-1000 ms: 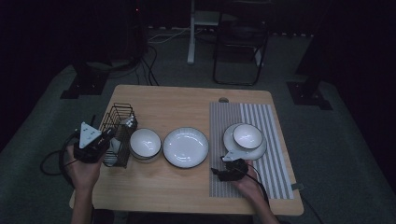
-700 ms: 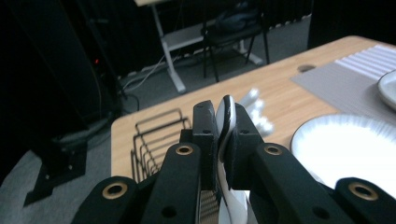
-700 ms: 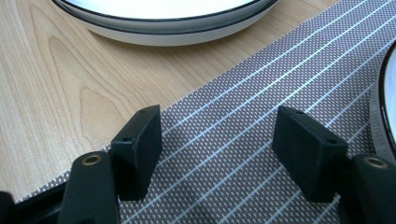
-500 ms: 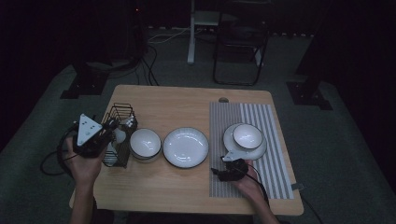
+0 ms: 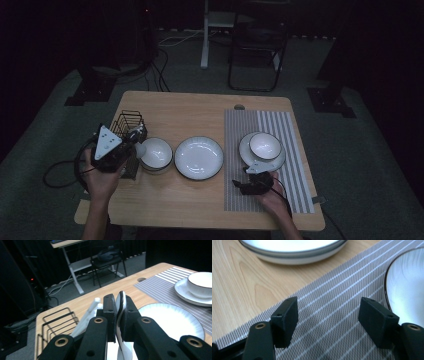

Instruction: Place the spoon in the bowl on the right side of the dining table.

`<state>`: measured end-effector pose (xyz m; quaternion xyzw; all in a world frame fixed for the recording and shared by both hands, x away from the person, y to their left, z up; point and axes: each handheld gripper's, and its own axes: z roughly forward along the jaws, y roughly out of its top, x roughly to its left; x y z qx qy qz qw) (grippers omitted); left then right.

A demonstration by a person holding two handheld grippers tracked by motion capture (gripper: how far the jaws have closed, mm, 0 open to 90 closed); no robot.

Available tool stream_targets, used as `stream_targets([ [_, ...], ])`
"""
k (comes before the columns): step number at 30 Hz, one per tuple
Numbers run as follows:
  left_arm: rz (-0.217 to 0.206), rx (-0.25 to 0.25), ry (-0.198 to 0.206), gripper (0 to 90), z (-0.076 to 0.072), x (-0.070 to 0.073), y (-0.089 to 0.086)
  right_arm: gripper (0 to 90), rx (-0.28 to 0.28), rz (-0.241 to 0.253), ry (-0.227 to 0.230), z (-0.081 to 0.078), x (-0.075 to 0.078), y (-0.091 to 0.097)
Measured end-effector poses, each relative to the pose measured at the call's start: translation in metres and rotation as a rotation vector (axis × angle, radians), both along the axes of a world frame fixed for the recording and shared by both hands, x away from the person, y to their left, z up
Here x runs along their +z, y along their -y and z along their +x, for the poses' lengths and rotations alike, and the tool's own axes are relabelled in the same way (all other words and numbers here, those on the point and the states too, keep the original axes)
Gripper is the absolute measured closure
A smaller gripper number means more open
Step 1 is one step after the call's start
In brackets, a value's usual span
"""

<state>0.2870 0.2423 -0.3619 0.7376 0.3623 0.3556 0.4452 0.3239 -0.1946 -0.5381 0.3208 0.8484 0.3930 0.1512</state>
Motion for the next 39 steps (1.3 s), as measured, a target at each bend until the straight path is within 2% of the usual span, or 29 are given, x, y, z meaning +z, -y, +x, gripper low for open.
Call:
stream_targets([
  [6,0.007,-0.043,-0.011,85.0,0.005,-0.003,0.012,30.8,0.002,-0.019,-0.008,-0.004,-0.003,0.008],
  [13,0.003,-0.091,-0.017,85.0,0.013,-0.005,0.024,30.0,0.018,-0.039,-0.025,-0.006,-0.008,0.007],
  [20,-0.011,-0.116,-0.018,85.0,0.021,-0.005,0.029,29.6,0.021,-0.029,-0.028,-0.005,-0.009,0.008],
  [27,-0.01,-0.144,-0.013,85.0,0.028,-0.003,0.036,29.5,0.027,-0.025,-0.024,-0.005,-0.009,0.009],
  [39,-0.013,-0.189,-0.027,85.0,0.042,-0.005,0.047,29.3,0.028,-0.026,-0.024,-0.005,-0.01,0.009],
])
